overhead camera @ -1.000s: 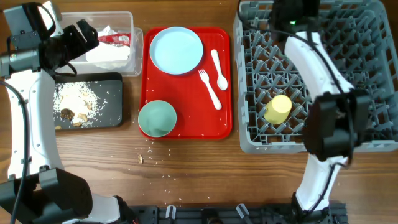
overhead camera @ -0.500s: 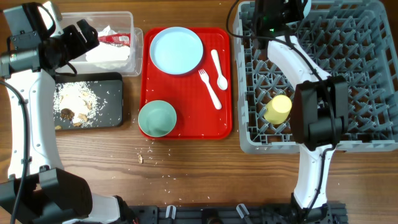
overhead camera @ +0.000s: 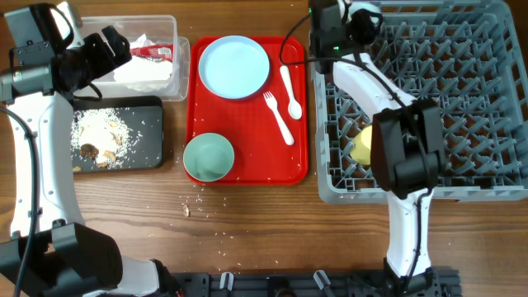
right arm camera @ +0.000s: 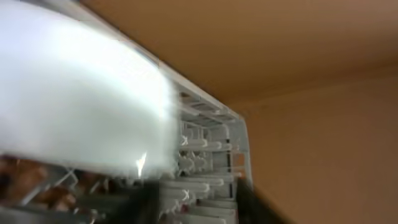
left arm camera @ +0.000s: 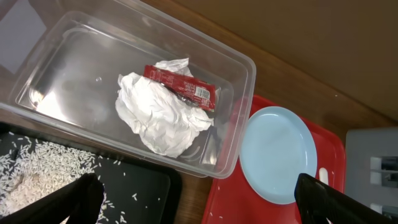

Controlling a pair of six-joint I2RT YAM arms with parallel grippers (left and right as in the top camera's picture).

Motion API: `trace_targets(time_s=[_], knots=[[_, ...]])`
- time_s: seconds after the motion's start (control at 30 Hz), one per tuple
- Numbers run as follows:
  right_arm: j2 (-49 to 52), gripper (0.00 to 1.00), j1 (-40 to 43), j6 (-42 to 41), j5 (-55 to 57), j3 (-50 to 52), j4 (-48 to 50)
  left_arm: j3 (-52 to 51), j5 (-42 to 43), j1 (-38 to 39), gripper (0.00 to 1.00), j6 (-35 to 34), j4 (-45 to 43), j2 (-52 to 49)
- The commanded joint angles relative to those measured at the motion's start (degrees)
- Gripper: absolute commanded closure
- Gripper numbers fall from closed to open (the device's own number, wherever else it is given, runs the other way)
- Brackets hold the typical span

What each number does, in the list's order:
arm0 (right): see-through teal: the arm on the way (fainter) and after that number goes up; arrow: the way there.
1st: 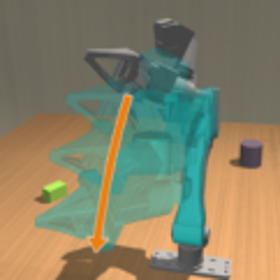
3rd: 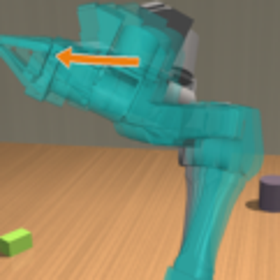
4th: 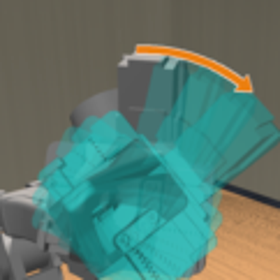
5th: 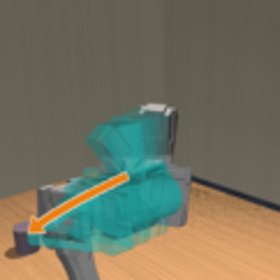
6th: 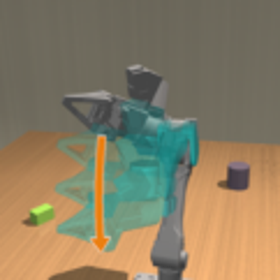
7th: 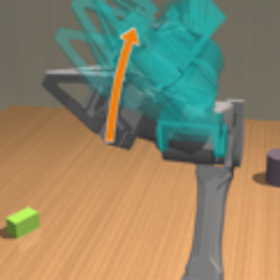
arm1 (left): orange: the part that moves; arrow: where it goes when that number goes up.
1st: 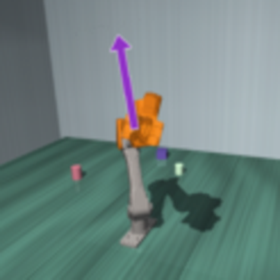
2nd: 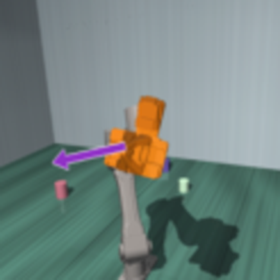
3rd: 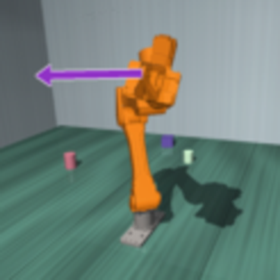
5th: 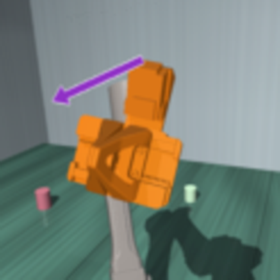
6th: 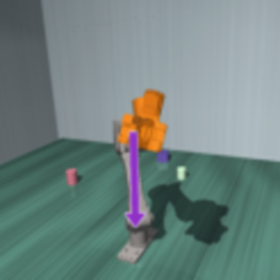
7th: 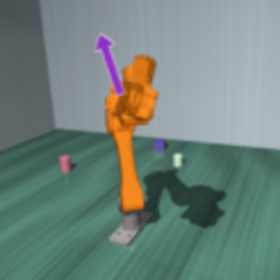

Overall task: Sort waste into correct bins and load items into the dishwasher rack
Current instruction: 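Grasp the light-blue bowl with right gripper and place it in rack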

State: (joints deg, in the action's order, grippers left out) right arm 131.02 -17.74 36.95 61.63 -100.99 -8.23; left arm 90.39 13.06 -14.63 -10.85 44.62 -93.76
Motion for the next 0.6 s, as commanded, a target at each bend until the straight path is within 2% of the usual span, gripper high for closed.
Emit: trace_targets(time_s=[0.0, 0.03, 0.17, 0.23, 0.3, 0.4, 0.43, 0.47, 0.5, 0.57], knots=[[1.0, 0.40, -2.4, -1.1, 4.0, -0.1, 0.0, 0.6, -0.5, -0.3, 0.00, -0.3, -0.1, 0.2], [0.4, 0.31, -3.2, -1.0, 3.9, -0.1, 0.0, 0.6, -0.5, -0.3, 0.00, -0.3, -0.1, 0.2], [-3.4, 0.11, -4.9, -1.2, 1.9, -0.2, 0.0, 0.6, -0.5, -0.3, 0.00, -0.3, -0.1, 0.2], [-6.7, 0.04, -5.2, -4.2, -2.0, -0.2, -2.9, 0.6, -0.5, -0.3, 0.00, -0.3, -0.1, 0.2], [-9.5, 0.04, -6.3, -10.0, -10.9, -0.2, -10.8, 0.6, -0.5, -0.3, 0.00, -0.3, -0.1, 0.2], [-13.7, 0.07, -8.0, -28.7, -50.9, -0.2, -23.7, 0.6, -0.5, -0.3, 0.00, -0.3, -0.1, 0.2], [-13.8, 0.10, -8.0, -33.5, -64.1, -0.2, -25.2, 0.6, -0.5, -0.3, 0.00, -0.3, -0.1, 0.2], [-13.1, 0.18, -8.2, -35.9, -81.8, -0.1, -26.7, 0.6, -0.5, -0.3, 0.00, -0.3, -0.1, 0.2], [-12.6, 0.22, -8.5, -35.8, -86.8, -0.1, -27.6, 0.6, -0.5, -0.3, 0.00, -0.3, -0.1, 0.2], [-11.5, 0.23, -11.5, -29.5, -79.7, -0.1, -33.9, 0.6, -0.5, -0.3, 0.00, -0.3, -0.1, 0.2]])
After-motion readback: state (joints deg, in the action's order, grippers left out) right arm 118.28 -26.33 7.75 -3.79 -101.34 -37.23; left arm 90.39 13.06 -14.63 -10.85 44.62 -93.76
